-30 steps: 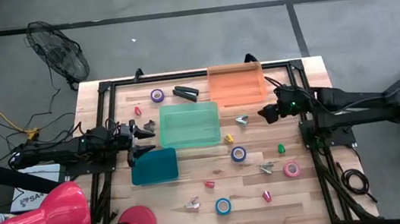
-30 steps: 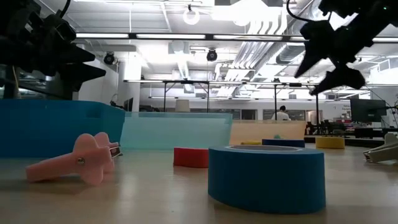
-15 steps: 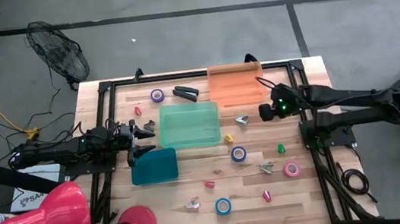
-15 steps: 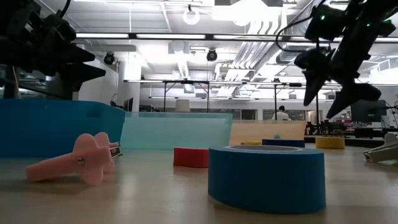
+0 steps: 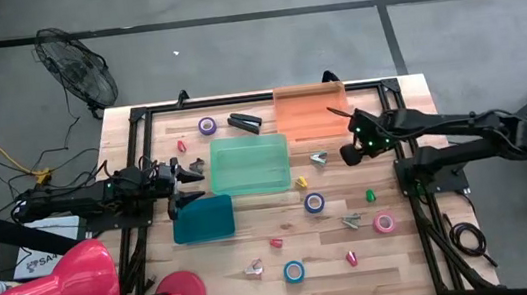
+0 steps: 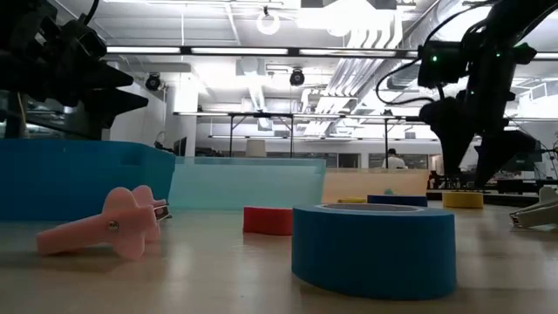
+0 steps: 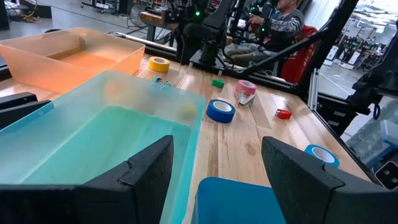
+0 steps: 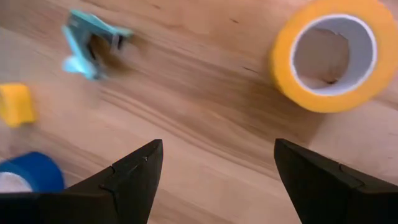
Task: Pick and place Stapler, Stapler remover, tape
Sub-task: Put the yellow tape in the orange bin
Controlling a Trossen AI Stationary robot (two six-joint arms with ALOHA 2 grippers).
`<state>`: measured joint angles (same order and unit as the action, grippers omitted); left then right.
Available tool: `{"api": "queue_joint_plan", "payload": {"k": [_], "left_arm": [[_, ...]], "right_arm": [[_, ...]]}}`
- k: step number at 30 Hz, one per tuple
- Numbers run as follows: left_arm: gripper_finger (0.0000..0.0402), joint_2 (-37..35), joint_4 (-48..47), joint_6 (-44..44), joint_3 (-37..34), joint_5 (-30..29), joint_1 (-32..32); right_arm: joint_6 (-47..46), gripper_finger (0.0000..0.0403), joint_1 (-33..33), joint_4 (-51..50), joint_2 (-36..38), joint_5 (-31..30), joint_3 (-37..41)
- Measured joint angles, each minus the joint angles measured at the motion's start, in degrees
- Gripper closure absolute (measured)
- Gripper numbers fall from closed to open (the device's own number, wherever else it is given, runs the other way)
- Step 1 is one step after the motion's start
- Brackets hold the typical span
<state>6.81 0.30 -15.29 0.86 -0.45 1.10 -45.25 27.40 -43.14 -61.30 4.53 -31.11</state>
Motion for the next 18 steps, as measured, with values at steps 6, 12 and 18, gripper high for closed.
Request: {"api": "queue_joint_plan", "payload": {"k": [6, 12, 18], "left_arm": [[0.0163, 0.00, 0.00, -0.01, 0.00, 0.00, 0.00], [0.0163, 0.00, 0.00, 0.00, 0.00, 0.00, 0.00], [0.0163, 0.00, 0.00, -0.01, 0.00, 0.00, 0.00]], "right_arm": [[4.86, 0.0104, 0.72, -3.70, -3.06, -1.36, -3.75], [14.91, 0.0104, 0.72, -14.93, -8.24, -7.01, -14.56], [23.76, 0.0104, 0.87, -19.78, -15.82, -11.19, -18.93]]}}
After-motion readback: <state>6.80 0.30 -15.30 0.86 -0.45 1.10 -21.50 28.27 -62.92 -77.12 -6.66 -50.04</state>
